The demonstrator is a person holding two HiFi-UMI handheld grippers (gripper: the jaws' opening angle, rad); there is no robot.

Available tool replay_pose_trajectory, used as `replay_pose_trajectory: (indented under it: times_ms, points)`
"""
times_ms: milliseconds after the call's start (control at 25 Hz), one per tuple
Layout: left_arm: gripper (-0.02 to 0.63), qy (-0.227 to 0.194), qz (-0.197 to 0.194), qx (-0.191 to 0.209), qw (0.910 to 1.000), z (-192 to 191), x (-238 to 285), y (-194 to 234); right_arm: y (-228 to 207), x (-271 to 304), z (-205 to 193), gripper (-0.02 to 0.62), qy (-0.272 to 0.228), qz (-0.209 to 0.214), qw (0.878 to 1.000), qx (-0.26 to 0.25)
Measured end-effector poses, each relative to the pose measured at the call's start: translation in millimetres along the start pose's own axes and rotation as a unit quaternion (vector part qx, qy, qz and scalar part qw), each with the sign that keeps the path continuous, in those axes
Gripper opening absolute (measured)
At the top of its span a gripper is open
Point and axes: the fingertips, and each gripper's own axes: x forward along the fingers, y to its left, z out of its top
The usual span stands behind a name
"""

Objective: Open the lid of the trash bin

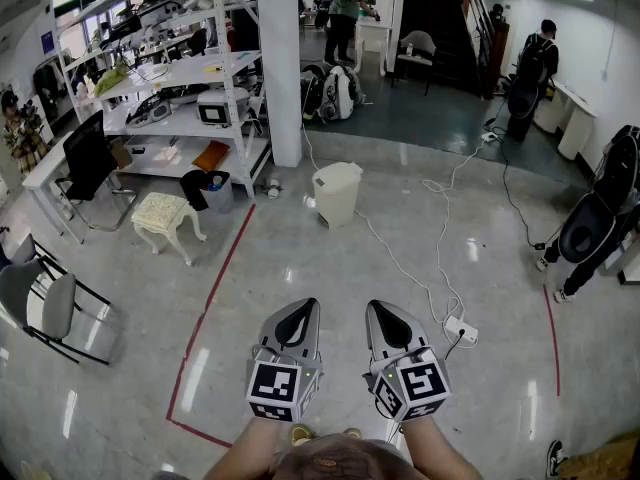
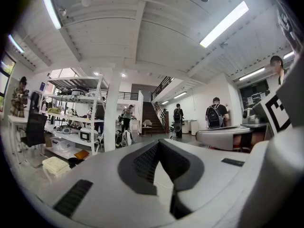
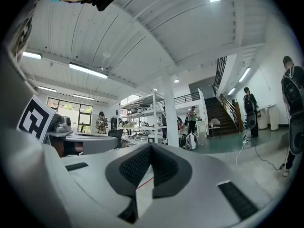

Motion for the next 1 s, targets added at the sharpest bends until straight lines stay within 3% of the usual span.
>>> replay_pose_trajectory:
  times_ms: [480, 1000]
  points:
    - [-0.003, 0.001, -0.011, 0.001, 0.9999, 0, -12, 17, 27, 2, 2, 0.017, -0.012, 0.013, 1.000, 0.020]
    - [-0.003, 0.006, -0.037, 0.004, 0.9993, -16, -20, 46, 47, 12, -12, 0.017, -0.011, -0.014, 1.000, 0.017]
